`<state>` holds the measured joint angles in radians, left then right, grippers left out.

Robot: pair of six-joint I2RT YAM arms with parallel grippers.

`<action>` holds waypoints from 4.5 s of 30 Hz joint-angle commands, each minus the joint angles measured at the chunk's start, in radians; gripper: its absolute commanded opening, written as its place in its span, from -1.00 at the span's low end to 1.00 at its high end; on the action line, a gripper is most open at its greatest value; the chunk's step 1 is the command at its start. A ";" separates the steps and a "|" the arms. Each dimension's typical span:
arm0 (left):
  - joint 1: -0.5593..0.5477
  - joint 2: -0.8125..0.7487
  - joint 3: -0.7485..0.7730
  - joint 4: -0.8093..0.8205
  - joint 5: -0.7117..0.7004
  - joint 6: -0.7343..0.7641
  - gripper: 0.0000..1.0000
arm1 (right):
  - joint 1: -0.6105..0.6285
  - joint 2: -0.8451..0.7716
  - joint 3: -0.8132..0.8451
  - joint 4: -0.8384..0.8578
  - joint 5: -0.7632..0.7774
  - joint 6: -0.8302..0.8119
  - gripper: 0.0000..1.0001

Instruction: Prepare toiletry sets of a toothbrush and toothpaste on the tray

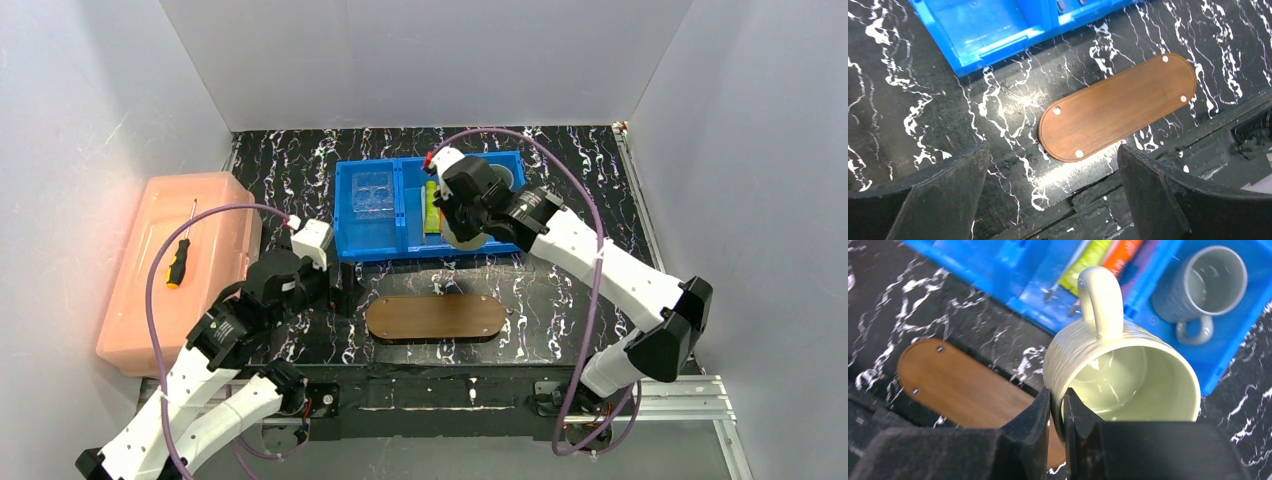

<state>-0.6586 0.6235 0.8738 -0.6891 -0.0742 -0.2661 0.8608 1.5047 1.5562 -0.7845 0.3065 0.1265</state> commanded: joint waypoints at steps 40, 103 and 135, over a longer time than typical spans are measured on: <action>-0.004 -0.404 -0.035 -0.017 -0.447 -0.060 0.99 | 0.455 0.111 -0.055 0.143 -0.482 -0.746 -0.97; -0.003 -0.409 -0.036 -0.020 -0.458 -0.059 0.99 | 0.408 0.281 -0.044 0.210 -0.481 -0.775 -0.97; -0.004 -0.407 -0.036 -0.020 -0.460 -0.059 0.99 | 0.404 0.258 -0.043 0.154 -0.472 -0.769 -0.97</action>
<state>-0.6586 0.2176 0.8440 -0.7116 -0.5091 -0.3225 1.2690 1.8072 1.4784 -0.6456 -0.1741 -0.6285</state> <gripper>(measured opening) 0.992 0.195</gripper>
